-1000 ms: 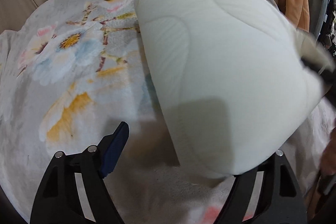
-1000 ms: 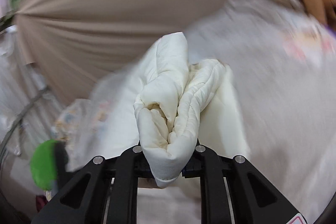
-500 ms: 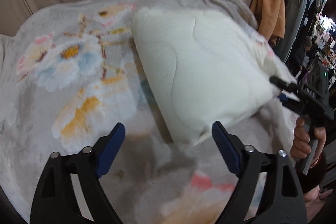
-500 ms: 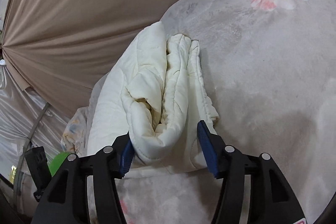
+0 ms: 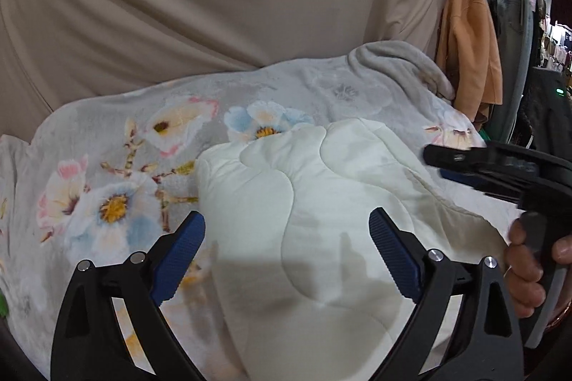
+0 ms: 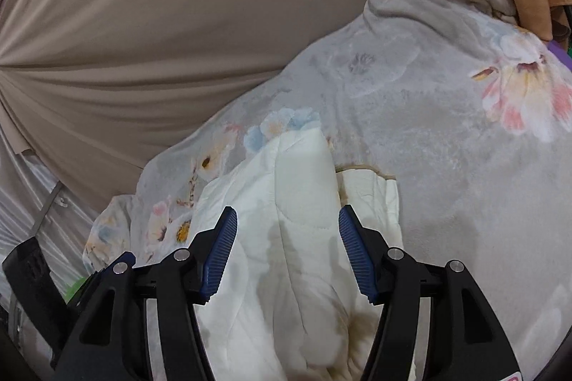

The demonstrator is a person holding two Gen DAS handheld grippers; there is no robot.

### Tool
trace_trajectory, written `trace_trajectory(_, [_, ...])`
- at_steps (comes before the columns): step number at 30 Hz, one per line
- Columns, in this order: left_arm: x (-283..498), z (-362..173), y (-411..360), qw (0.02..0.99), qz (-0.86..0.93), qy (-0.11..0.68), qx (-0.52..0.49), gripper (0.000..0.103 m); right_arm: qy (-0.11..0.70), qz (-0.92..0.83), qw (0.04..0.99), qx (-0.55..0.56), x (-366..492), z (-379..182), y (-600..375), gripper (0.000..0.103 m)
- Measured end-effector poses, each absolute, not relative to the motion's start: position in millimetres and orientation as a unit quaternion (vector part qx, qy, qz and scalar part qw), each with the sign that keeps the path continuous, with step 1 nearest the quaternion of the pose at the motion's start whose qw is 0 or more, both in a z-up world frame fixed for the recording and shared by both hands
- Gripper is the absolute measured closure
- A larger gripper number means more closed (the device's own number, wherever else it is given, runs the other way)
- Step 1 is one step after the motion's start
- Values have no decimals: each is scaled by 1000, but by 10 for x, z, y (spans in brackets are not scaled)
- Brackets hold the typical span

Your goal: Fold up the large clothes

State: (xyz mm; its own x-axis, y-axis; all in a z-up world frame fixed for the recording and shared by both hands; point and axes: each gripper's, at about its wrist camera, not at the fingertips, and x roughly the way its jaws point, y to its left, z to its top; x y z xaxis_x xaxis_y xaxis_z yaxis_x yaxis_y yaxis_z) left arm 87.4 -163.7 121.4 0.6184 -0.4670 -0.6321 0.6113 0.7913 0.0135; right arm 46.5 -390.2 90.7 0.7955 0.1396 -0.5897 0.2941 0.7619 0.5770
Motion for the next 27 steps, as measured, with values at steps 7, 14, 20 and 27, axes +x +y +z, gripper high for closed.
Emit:
trace_trajectory(7, [982, 912, -1784, 881, -298, 348, 120, 12, 309, -34, 880, 358, 463, 431, -3980, 90])
trace_trajectory(14, [979, 644, -1930, 870, -308, 362, 129, 10, 305, -59, 876, 370, 283, 160, -4085, 92])
trace_trajectory(20, [984, 481, -2013, 876, -291, 356, 147, 5, 325, -83, 882, 329, 400, 59, -3983, 88])
trace_trajectory(27, [964, 385, -2047, 883, -278, 343, 159, 5, 332, -90, 884, 316, 440, 4, -3971, 87])
